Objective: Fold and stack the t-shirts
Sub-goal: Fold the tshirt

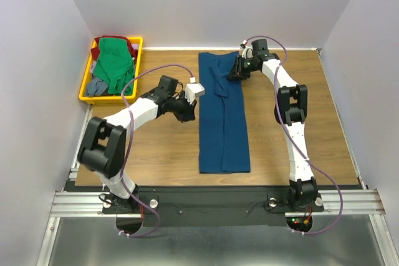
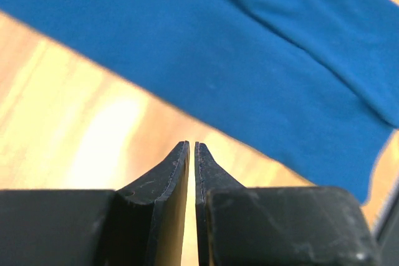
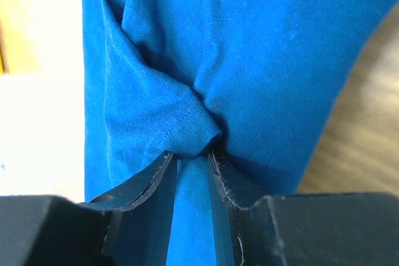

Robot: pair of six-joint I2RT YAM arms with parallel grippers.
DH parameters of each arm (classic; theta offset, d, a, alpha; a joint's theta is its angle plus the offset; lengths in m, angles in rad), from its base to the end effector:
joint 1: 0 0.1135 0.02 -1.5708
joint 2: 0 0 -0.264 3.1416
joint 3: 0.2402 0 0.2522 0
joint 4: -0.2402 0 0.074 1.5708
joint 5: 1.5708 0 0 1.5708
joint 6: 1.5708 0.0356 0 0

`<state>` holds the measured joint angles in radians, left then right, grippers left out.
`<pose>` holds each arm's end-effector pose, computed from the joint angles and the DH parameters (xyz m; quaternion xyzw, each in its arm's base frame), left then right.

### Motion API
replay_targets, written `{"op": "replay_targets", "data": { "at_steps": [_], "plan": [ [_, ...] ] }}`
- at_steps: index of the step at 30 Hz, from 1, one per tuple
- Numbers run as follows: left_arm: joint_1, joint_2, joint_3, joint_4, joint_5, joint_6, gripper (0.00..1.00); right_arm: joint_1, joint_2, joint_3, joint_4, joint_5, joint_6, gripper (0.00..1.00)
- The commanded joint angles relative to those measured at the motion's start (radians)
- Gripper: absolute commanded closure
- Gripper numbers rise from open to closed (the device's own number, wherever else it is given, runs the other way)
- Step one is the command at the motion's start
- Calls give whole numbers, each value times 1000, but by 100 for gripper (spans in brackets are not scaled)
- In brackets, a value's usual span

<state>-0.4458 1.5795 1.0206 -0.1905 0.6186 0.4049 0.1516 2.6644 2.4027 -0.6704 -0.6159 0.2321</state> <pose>0.2953 -0.1640 0.2283 0.4711 0.7454 -0.2868 0.3745 0.5585 0.1061 0.1466 -0.0587 0.9079 0.3395 0.2388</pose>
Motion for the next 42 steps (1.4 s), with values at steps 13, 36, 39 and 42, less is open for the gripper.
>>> {"op": "replay_targets", "data": {
  "at_steps": [13,36,39,42],
  "plan": [
    [16,537,475,186,102,-314,80,-3,100,-7,74,209,29,66],
    [59,288,516,-36,78,49,72,-4,-430,-276,97,125,-303,24],
    [53,108,373,-49,47,150,68,-4,-654,-482,83,94,-442,17],
    [33,-37,241,-89,27,289,67,-1,-835,-663,10,35,-595,18]
  ]
}}
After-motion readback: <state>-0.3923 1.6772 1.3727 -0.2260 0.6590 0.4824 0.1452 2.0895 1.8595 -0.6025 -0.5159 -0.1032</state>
